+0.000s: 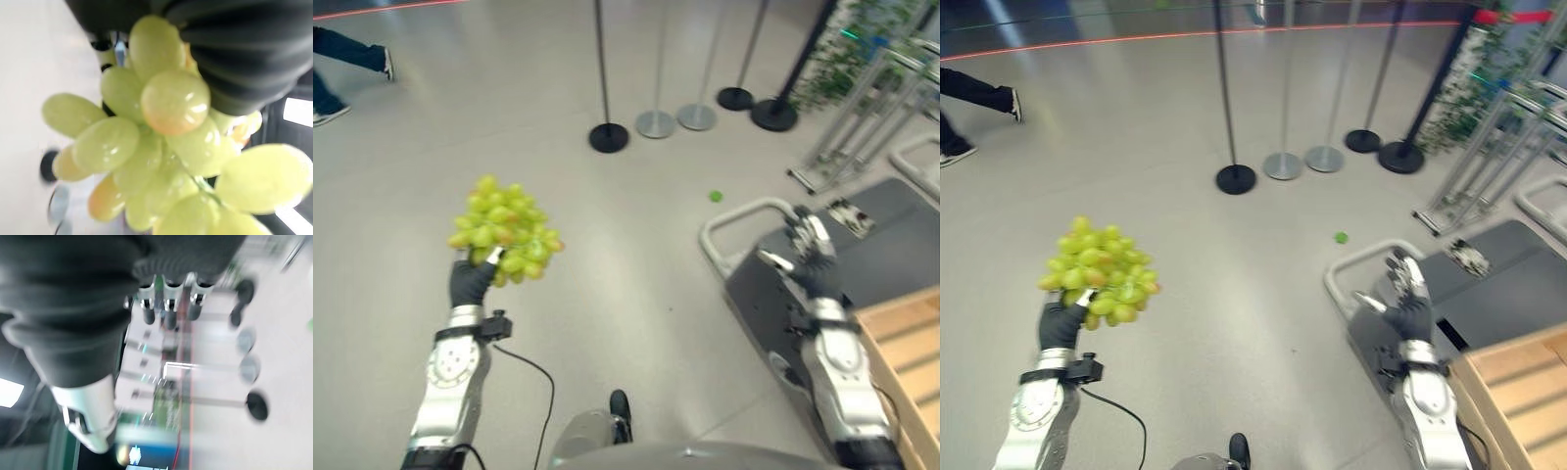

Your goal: Pick up the fruits from the basket on one side to the basket on the other side

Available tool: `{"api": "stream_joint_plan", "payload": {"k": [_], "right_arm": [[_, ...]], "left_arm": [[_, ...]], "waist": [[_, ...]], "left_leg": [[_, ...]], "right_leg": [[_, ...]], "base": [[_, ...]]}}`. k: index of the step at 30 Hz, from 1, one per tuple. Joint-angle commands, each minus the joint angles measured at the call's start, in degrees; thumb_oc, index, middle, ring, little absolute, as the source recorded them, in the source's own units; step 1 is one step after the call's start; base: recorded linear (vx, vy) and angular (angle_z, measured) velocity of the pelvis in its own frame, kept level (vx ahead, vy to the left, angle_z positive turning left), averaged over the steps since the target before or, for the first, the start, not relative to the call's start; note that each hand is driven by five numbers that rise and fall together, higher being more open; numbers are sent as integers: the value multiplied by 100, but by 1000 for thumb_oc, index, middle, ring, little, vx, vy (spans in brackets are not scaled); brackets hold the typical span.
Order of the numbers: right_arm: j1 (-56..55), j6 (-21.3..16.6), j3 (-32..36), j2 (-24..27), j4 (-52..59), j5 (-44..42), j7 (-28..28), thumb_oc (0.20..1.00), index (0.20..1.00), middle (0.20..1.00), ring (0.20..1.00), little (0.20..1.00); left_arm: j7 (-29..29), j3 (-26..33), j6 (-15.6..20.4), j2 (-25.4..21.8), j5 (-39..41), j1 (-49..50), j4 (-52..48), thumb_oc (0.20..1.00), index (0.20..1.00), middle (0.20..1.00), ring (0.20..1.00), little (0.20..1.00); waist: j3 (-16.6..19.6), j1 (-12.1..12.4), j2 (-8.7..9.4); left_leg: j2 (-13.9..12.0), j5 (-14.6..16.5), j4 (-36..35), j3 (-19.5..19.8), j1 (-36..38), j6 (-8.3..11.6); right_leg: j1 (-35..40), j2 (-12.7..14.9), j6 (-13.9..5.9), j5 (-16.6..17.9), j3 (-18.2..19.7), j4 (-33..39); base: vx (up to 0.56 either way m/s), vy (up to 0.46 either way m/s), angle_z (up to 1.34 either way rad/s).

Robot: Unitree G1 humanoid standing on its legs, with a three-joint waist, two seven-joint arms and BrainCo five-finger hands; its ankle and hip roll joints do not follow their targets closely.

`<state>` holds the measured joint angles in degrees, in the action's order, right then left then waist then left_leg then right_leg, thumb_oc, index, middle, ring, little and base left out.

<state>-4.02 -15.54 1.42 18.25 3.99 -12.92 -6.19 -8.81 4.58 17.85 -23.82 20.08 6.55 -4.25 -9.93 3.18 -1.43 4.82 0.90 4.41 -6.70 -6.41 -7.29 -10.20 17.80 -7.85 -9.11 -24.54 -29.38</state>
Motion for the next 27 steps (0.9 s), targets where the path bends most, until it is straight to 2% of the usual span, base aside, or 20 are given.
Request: {"api": "stream_joint_plan", "payload": {"k": [1,2,3,4,5,7,8,12,13,14,15,16,18,19,20,21,22,23,25,27], "right_arm": [[127,-282,235,168,-14,-116,99,1000,1000,1000,1000,1000],[108,-280,270,182,-31,-137,117,1000,1000,1000,1000,1000],[70,-271,281,207,-68,-183,158,1000,1000,1000,1000,1000],[51,-260,275,227,-89,-184,172,1000,1000,1000,1000,1000],[56,-261,275,227,-90,-185,172,1000,1000,1000,1000,1000],[95,-242,221,254,-103,-218,311,1000,1000,1000,1000,1000],[96,-243,216,252,-106,-219,313,1000,1000,1000,1000,1000],[-153,-333,377,321,47,-429,607,1000,1000,1000,1000,1000],[-216,-346,403,425,282,-442,786,1000,1000,1000,1000,1000],[-216,-345,405,425,284,-444,787,1000,1000,1000,1000,1000],[-253,-381,434,471,361,-647,863,1000,1000,1000,1000,1000],[-252,-384,438,473,359,-653,868,1000,1000,1000,1000,1000],[-261,-413,371,495,407,-930,922,1000,1000,1000,1000,1000],[-231,-448,384,609,531,-859,801,1000,1000,1000,1000,1000],[-181,-471,407,680,539,-825,740,1000,1000,1000,1000,1000],[-171,-473,408,683,534,-825,739,1000,1000,1000,1000,1000],[-92,-488,330,629,436,-750,575,1000,1000,1000,1000,1000],[-84,-491,331,629,431,-749,574,1000,1000,1000,1000,1000],[-5,-499,288,616,394,-671,476,1000,1000,1000,1000,1000],[1,-475,223,592,384,-674,541,1000,1000,1000,1000,1000]], "left_arm": [[106,-198,455,-232,-349,-202,-726,200,200,200,200,200],[150,-238,445,-233,-342,-228,-693,200,200,200,200,200],[190,-290,441,-234,-336,-275,-630,200,200,200,200,200],[257,-330,444,-221,-261,-296,-604,200,200,200,200,200],[260,-328,444,-222,-258,-299,-604,200,200,200,200,200],[341,-337,463,-225,-287,-247,-647,200,200,200,200,200],[341,-333,460,-228,-287,-242,-648,200,200,200,200,200],[537,-270,515,-191,-84,-126,-733,200,200,200,200,200],[546,-207,530,-142,-51,-42,-747,200,200,200,200,200],[546,-206,527,-141,-51,-42,-751,200,200,200,200,200],[550,-186,511,-76,104,21,-716,200,200,200,200,200],[551,-186,508,-76,106,21,-721,200,200,200,200,200],[554,-227,481,-39,354,11,-639,200,200,200,200,200],[480,-341,428,-46,334,-125,-565,200,200,200,200,200],[485,-423,394,-12,395,-268,-478,200,200,200,200,200],[486,-423,396,-10,396,-280,-471,200,200,200,200,200],[447,-594,370,15,311,-419,-414,200,200,200,200,200],[444,-595,369,14,308,-424,-415,200,200,200,200,200],[433,-617,376,-8,220,-448,-421,200,200,200,200,200],[403,-487,435,-88,43,-400,-469,200,200,200,200,200]], "waist": [[141,16,21],[140,-77,40],[115,-218,67],[84,-275,74],[83,-283,83],[58,-348,191],[77,-358,181],[178,-485,343],[235,-431,354],[242,-454,363],[290,-395,347],[298,-420,354],[276,-351,318],[187,-428,271],[171,-589,281],[173,-596,279],[124,-594,294],[129,-605,294],[140,-576,327],[198,-433,367]], "left_leg": [[-131,325,-255,845,408,654],[-53,378,-150,1099,423,657],[69,476,-30,1466,504,637],[123,548,24,1687,578,659],[138,524,19,1692,566,657],[299,567,8,2401,754,683],[282,589,-6,2408,768,674],[356,586,24,3261,815,817],[123,586,12,3418,815,1030],[137,550,-4,3441,797,1040],[-119,454,-36,3455,690,1193],[-107,415,-55,3484,670,1202],[-445,161,-140,3466,445,1380],[-686,-217,-209,3004,20,1430],[-955,-307,-249,2142,-160,1434],[-949,-330,-255,2149,-179,1433],[-1236,-488,-349,1109,-280,1436],[-1230,-516,-357,1122,-299,1433],[-1474,-569,-230,553,-309,1492],[-1563,-414,-110,616,-110,1539]], "right_leg": [[122,-172,-132,815,242,1803],[78,-295,-158,918,600,2211],[-45,-505,-193,986,1400,2560],[-89,-561,-259,1096,1769,2742],[-91,-546,-262,1122,1766,2762],[-262,-699,-346,1362,2333,2994],[-244,-711,-347,1326,2314,3007],[-1,-999,-294,1287,3176,2764],[145,-1109,-241,1175,2990,2714],[134,-1088,-245,1202,2975,2728],[312,-1163,-142,1074,2654,2762],[299,-1145,-145,1097,2632,2772],[464,-1341,23,831,2345,2783],[590,-1444,127,625,2011,2793],[625,-1359,77,576,1630,2754],[607,-1353,74,590,1624,2753],[773,-1239,45,650,1049,2897],[763,-1236,44,673,1037,2911],[827,-1073,39,734,567,2953],[959,-990,88,739,287,3037]], "base": [[268,-137,212],[355,-147,161],[388,-87,169],[272,-51,172],[226,-49,200],[254,-147,178],[253,-174,157],[190,-273,186],[126,-351,200],[124,-498,189],[13,-232,103],[13,-361,92],[-96,-353,122],[-165,-341,180],[-154,-195,224],[-143,-108,248],[-119,-70,201],[-165,-86,162],[-107,-24,132],[-37,-9,137]]}}
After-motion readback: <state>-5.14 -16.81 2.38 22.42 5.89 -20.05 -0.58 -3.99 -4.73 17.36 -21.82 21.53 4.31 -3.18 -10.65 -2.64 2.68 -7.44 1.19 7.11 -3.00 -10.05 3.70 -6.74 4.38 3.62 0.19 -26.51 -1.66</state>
